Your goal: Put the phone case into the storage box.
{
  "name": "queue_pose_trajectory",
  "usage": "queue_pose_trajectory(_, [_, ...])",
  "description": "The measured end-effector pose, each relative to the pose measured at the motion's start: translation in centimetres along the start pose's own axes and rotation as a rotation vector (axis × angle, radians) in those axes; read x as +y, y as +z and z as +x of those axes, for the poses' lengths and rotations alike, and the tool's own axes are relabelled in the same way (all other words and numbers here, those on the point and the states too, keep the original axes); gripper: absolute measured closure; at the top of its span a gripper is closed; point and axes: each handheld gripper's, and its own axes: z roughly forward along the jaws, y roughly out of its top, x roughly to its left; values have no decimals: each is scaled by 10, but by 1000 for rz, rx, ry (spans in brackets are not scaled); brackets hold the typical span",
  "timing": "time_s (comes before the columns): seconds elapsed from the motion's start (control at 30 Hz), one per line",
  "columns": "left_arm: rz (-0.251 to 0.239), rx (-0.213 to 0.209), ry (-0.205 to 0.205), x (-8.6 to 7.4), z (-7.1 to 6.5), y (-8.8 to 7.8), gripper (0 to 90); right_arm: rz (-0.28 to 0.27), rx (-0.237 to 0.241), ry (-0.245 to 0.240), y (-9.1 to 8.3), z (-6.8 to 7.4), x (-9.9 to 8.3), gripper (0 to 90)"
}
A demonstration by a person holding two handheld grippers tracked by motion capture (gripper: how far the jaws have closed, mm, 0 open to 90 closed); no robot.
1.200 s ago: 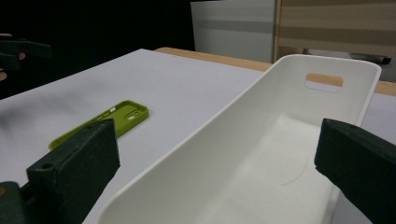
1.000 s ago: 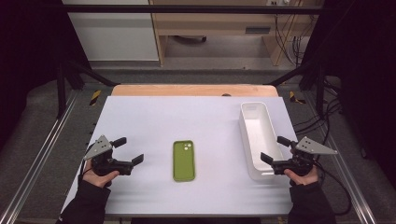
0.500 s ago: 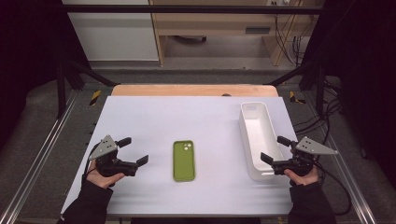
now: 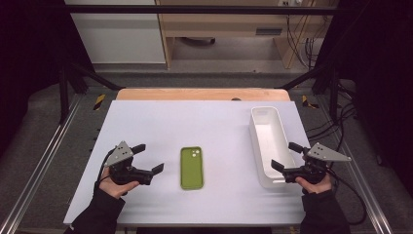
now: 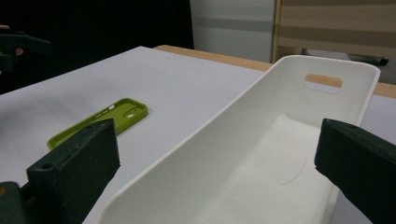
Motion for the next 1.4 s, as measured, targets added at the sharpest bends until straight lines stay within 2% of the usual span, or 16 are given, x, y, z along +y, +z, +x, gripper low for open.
queue_pose_trajectory(0.37, [11,-10,2,6,-8,8,0,12,0,-6,1,1,0,6])
queue_pose_trajectory(0.57, [28,-23,16,11,-13,15,0,11,-1,-10,1,1,0,6])
queue_pose_trajectory(0.87, [58,-44,31,18,-21,31,0,15,0,-10,2,1,0,6])
queue_pose_trajectory(1.13, [78,-81,45,26,-32,47,0,16,2,-13,2,1,0,6])
queue_pose_trajectory(1.4, [122,-102,54,29,-42,65,2,17,2,-13,2,1,0,6])
